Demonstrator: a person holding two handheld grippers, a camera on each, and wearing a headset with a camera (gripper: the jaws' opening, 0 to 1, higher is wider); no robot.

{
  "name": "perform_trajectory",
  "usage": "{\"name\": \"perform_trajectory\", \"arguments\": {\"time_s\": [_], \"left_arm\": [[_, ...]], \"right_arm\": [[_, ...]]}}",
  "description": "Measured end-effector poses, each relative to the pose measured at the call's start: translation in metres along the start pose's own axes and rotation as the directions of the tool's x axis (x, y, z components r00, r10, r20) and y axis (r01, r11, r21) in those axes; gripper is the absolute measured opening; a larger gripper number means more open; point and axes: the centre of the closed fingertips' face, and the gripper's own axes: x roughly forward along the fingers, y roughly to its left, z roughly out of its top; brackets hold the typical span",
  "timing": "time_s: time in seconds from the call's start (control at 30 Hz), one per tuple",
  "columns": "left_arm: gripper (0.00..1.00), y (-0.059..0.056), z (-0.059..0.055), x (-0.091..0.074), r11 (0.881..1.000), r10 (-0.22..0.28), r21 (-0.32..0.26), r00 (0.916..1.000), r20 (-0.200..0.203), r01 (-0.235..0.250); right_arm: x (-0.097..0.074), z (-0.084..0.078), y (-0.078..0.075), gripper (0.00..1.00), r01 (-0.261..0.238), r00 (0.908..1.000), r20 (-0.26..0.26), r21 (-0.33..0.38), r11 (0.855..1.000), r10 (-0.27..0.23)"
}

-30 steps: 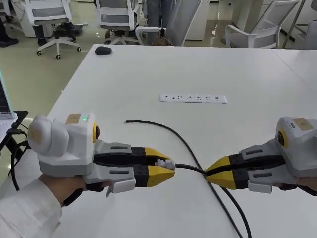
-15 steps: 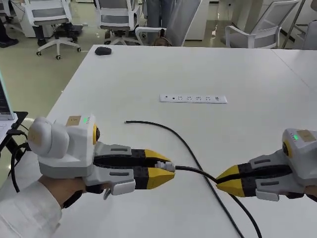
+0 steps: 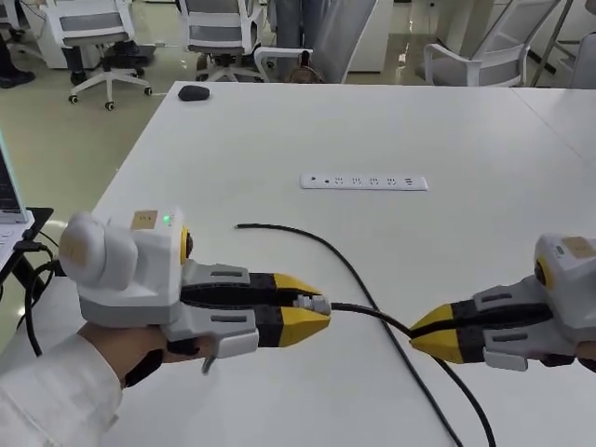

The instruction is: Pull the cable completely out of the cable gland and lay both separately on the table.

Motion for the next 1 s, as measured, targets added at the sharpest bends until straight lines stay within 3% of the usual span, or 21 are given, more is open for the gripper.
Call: {"name": "perform_trajectory", "arguments": {"time_s": [0.03,0.07,0.17,0.47,0.63,0.77,1.0], "left_arm": [[0.16,0.001,0.000,0.000,1.000,0.003,-0.001,1.0000,-0.001,-0.003],[0.16,0.001,0.001,0.000,1.000,0.004,0.001,1.0000,-0.002,-0.004],[0.16,0.000,0.002,0.001,1.000,-0.005,0.006,1.0000,-0.006,0.005],[0.16,-0.003,0.003,0.009,1.000,-0.020,0.013,0.9997,-0.012,0.021],[0.16,-0.004,0.004,0.009,1.000,-0.023,0.018,0.9997,-0.009,0.023],[0.16,-0.004,0.005,0.009,0.999,-0.025,0.022,0.9996,-0.009,0.025],[0.16,-0.001,0.005,0.010,1.000,-0.019,0.020,0.9998,-0.004,0.019]], "right_arm": [[-0.001,0.003,0.002,0.04,-0.009,0.9999,0.006,0.007,1.000,0.009],[0.000,0.011,0.010,0.06,-0.050,0.9983,0.030,0.019,0.999,0.050],[0.001,0.022,0.009,0.21,-0.038,0.9985,0.039,0.009,0.999,0.037],[0.022,0.072,0.019,0.22,-0.073,0.9930,0.087,-0.088,0.993,0.081],[0.030,0.075,0.022,0.20,-0.086,0.9924,0.077,-0.121,0.989,0.096],[0.030,0.076,0.021,0.11,-0.089,0.9912,0.087,-0.121,0.989,0.100],[0.033,0.075,0.022,0.04,-0.110,0.9892,0.082,-0.131,0.985,0.121]]}}
